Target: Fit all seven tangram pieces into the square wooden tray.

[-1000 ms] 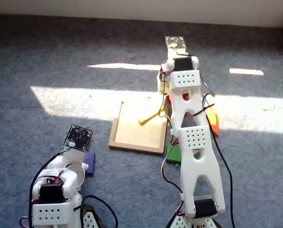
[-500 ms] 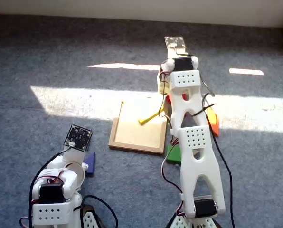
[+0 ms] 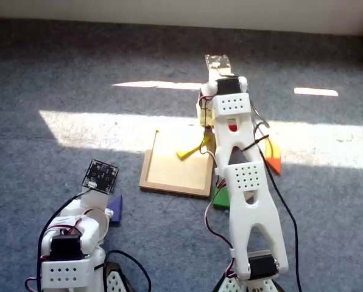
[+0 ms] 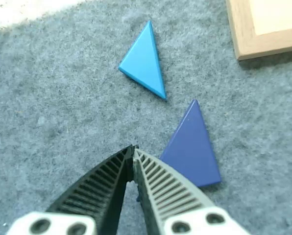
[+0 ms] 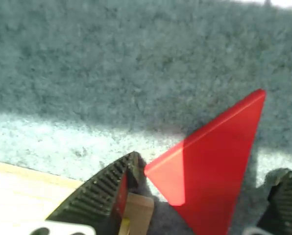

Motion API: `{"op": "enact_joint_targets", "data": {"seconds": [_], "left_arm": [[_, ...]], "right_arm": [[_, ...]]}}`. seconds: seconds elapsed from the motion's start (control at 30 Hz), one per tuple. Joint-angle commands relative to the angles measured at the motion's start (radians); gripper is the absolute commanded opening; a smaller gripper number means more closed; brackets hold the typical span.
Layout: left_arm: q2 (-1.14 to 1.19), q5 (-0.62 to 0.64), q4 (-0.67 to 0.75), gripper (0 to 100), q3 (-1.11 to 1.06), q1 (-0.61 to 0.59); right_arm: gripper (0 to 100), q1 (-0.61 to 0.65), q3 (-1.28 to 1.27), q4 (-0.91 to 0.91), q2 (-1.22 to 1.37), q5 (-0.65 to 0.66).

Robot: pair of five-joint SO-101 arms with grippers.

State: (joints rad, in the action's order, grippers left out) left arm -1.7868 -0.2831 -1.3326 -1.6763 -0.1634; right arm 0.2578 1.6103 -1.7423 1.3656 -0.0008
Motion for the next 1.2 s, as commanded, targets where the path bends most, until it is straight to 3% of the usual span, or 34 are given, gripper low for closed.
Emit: {"op": "enact_joint_targets", "data": {"seconds": [0.0, 0.2, 0.37, 0.93, 1.17], "left_arm": [[-0.028, -0.009, -0.005, 1, -0.021, -0.01], [-0.028, -0.009, -0.005, 1, -0.021, -0.01], [-0.028, -0.009, -0.005, 1, -0.021, -0.01], [-0.028, -0.009, -0.005, 1, -0.021, -0.01], [-0.028, -0.009, -0.005, 1, -0.021, -0.01]], "right_arm": [[38.5, 0.001, 0.036, -0.018, -0.007, 0.008], [22.7, -0.012, 0.041, -0.016, -0.005, 0.009], [17.1, -0.031, 0.044, -0.016, -0.005, 0.009], [16.9, -0.035, 0.021, -0.024, -0.213, 0.078], [16.9, -0.002, -0.243, -0.024, -0.38, 0.078]]}}
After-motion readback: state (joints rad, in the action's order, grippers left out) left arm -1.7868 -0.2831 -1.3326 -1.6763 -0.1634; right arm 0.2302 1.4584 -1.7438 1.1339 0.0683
